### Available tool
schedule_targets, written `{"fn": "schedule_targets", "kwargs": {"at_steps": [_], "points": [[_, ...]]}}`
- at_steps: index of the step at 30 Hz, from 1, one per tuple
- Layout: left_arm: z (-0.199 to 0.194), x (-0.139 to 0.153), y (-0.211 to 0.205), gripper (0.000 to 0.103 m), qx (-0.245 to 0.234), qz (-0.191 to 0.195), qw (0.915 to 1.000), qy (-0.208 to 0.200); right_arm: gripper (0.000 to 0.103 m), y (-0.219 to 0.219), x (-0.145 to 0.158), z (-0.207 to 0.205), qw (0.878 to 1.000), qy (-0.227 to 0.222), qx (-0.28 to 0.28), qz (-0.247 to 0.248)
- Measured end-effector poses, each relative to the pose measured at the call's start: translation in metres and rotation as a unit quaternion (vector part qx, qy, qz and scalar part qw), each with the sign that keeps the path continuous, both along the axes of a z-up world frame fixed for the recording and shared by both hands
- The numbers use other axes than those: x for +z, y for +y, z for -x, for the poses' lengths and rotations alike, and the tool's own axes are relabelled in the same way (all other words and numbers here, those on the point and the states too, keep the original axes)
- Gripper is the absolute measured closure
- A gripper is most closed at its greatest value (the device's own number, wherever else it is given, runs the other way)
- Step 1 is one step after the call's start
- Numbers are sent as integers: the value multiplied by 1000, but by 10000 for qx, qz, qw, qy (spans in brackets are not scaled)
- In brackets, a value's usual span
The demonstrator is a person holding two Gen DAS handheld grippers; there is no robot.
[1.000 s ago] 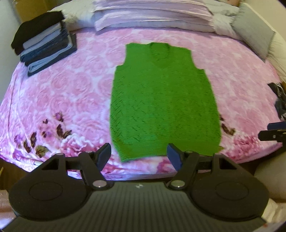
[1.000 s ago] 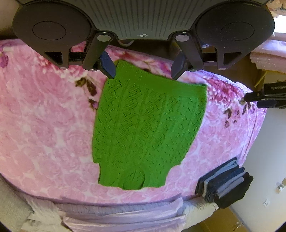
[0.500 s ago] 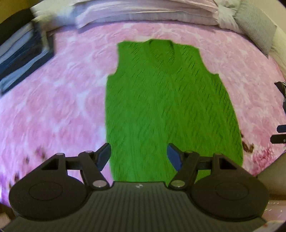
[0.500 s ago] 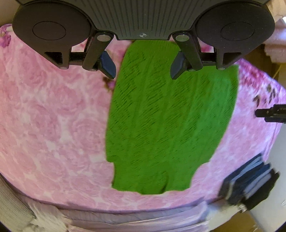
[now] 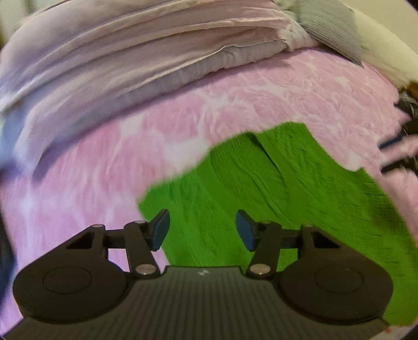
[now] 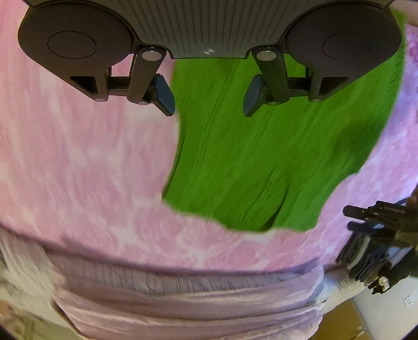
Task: Fold large clothes
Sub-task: 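Grasp the vest hem corners with both grippers, then lift the hem with both grippers and fold it toward the neckline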
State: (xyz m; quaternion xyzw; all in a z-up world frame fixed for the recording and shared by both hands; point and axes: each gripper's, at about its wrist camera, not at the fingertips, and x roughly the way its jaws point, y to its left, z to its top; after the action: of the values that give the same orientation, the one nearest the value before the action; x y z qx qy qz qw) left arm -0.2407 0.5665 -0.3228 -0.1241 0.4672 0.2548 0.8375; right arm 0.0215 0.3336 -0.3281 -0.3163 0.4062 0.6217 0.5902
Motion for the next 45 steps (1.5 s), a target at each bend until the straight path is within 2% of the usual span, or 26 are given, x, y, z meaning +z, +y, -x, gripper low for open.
{"fn": "schedule_targets", "kwargs": {"at_steps": [3,6,10,12,13,14,16,17,18,20,22,25,28,31,33,35,36,38,40,41,42,43,44,45], "points": [[-15,-23,39,52,-325,39,9995,49,49,46,-19,-24,9995,-102,122,-260],[-21,-45,70,52,-389,291,9988,63,50,88,-40,-53,9990,33,47,-447],[-18,-73,93,52,-408,549,9976,130,52,124,-67,-73,9984,240,-15,-516],[-16,-85,99,55,-418,647,9968,218,53,135,-79,-74,9981,366,-32,-494],[-14,-90,100,57,-451,713,9962,202,57,140,-86,-75,9981,411,-31,-460],[-14,-92,100,60,-464,765,9959,150,69,144,-92,-75,9983,436,-22,-398],[-12,-93,98,74,-517,802,9954,15,86,148,-104,-73,9983,515,13,-256],[-12,-92,95,86,-575,795,9952,-30,92,147,-105,-71,9982,495,42,-327],[-13,-89,91,95,-649,738,9951,-60,95,145,-103,-68,9983,413,124,-395],[-11,-81,80,96,-691,457,9965,-78,97,139,-95,-61,9981,163,238,-544],[-2,-63,67,96,-581,183,9978,-248,98,124,-77,-54,9956,-20,327,-883],[22,-22,31,96,-321,-95,9965,-764,98,80,-33,-42,9860,-252,467,-1581],[61,16,-30,96,-51,-350,9933,-1103,98,13,11,-22,9737,-329,569,-2184],[98,34,-102,96,213,-345,9921,-1188,98,-62,36,14,9638,-688,1024,-2363],[117,30,-155,95,361,-281,9934,-1047,98,-114,40,40,9619,-813,1363,-2226],[134,17,-206,91,604,98,9944,-863,97,-160,32,69,9636,-944,1702,-1832],[141,6,-231,86,808,253,9938,-726,97,-181,22,83,9669,-998,1804,-1501],[153,-13,-269,80,1168,546,9905,-481,86,-209,-1,105,9767,-975,1752,-764],[165,-25,-298,80,1667,852,9810,-514,81,-232,-24,118,9850,-997,1402,-98],[170,-27,-306,77,1917,993,9743,-636,79,-241,-28,121,9899,-896,1099,34],[174,-27,-311,73,2193,1188,9647,-844,77,-249,-30,120,9954,-616,722,92],[177,-26,-313,71,2394,1292,9566,-1039,71,-253,-28,117,9990,-261,348,64],[179,-25,-314,68,2587,1359,9482,-1242,60,-258,-26,111,9996,230,-161,-6],[179,-25,-310,64,2775,1471,9376,-1493,55,-261,-26,103,9949,732,-686,-70]]}}
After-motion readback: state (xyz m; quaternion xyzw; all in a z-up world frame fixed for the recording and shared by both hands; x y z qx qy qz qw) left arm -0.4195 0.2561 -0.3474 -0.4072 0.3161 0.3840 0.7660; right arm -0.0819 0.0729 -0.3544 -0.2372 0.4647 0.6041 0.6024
